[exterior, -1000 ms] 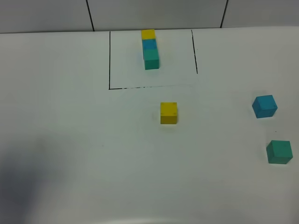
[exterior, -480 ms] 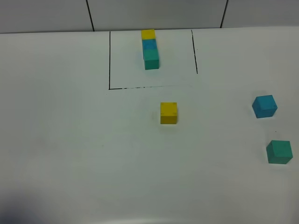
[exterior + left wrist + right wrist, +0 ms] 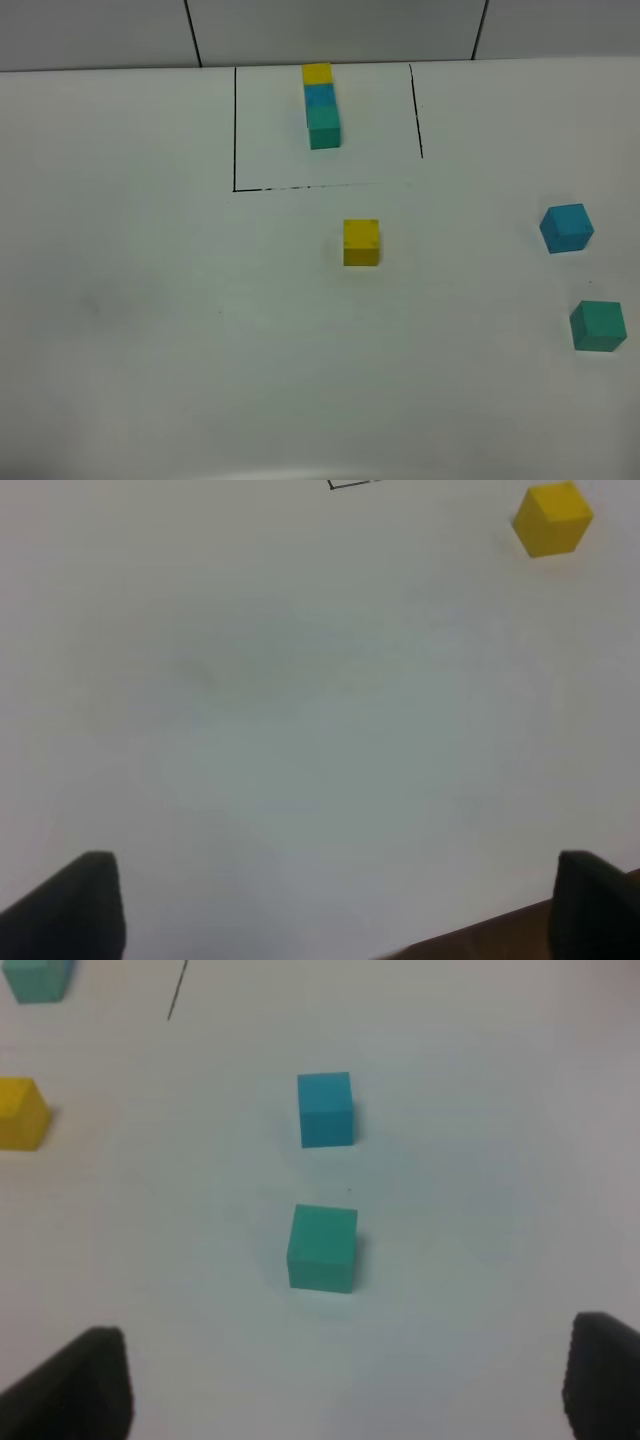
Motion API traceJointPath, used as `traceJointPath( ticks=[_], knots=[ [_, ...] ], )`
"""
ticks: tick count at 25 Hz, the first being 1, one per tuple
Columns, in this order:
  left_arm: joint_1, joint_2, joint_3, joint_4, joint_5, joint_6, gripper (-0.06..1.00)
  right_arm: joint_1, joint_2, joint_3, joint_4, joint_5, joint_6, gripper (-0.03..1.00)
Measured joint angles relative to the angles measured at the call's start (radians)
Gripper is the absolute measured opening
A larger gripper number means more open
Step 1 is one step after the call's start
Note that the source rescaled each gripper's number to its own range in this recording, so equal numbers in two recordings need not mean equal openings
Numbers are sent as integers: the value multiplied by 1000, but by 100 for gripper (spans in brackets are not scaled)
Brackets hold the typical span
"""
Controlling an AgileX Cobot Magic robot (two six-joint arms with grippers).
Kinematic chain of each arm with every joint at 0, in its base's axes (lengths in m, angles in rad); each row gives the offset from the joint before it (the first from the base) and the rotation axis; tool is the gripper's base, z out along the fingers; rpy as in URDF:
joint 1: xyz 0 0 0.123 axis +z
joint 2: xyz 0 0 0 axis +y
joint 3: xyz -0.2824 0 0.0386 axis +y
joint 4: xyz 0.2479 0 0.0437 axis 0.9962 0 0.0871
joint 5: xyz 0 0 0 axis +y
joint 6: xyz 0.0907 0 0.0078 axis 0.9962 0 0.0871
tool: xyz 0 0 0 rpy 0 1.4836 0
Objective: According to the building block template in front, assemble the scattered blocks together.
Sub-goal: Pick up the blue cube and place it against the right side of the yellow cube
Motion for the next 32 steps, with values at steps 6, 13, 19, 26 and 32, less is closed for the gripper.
traceJointPath(
  ticks=[6, 13, 19, 26, 32],
  knots=[
    [0, -50, 6, -3, 13, 32, 73, 0, 0, 0, 1, 0, 0, 81],
    [0, -51, 9, -6, 22, 37, 68, 0, 0, 0, 1, 0, 0, 81],
    [0, -51, 9, -2, 22, 22, 68, 0, 0, 0, 1, 0, 0, 81],
    [0, -51, 9, 78, 21, -83, 67, 0, 0, 0, 1, 0, 0, 81],
    [0, -51, 14, 122, -15, -150, 67, 0, 0, 0, 1, 0, 0, 81]
  ],
)
